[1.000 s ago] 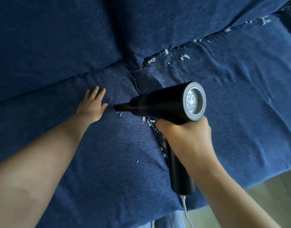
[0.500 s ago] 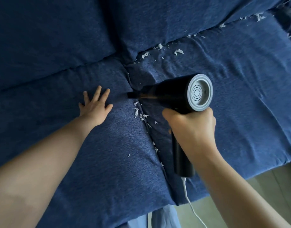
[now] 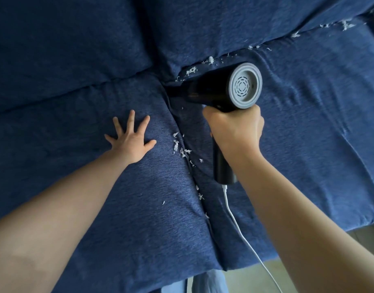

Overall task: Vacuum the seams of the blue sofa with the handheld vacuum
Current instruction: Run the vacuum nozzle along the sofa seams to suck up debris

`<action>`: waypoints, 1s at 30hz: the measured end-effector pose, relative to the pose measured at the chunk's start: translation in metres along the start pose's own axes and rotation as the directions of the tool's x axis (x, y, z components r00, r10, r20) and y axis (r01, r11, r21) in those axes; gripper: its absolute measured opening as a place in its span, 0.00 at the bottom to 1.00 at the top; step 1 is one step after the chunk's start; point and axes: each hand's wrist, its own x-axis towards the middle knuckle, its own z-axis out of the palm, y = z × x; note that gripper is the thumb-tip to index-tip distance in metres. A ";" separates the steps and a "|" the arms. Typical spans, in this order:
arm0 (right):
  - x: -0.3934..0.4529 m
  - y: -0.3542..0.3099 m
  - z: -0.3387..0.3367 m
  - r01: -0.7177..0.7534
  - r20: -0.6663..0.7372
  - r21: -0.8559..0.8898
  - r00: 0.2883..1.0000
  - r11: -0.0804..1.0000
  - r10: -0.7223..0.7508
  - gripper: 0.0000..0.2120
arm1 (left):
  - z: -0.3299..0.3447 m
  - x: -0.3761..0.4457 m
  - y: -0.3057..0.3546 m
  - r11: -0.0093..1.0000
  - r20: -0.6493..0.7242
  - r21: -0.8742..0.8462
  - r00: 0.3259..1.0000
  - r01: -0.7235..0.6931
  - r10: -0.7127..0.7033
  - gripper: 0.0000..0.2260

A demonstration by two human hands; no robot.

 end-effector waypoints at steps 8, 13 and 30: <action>-0.002 0.005 -0.014 0.022 0.033 -0.052 0.999 0.998 -0.020 0.11 | -0.016 0.019 0.036 0.995 -0.058 0.051 0.994 -0.086 0.089 0.30; 0.000 0.007 -0.030 0.024 -0.002 -0.076 1.000 0.997 -0.025 0.12 | -0.018 0.027 0.060 0.989 0.047 0.109 0.995 -0.098 0.093 0.28; -0.018 0.032 -0.074 0.063 0.012 -0.025 0.998 0.998 -0.063 0.09 | -0.009 0.013 0.048 0.985 0.088 0.160 0.995 -0.065 0.051 0.33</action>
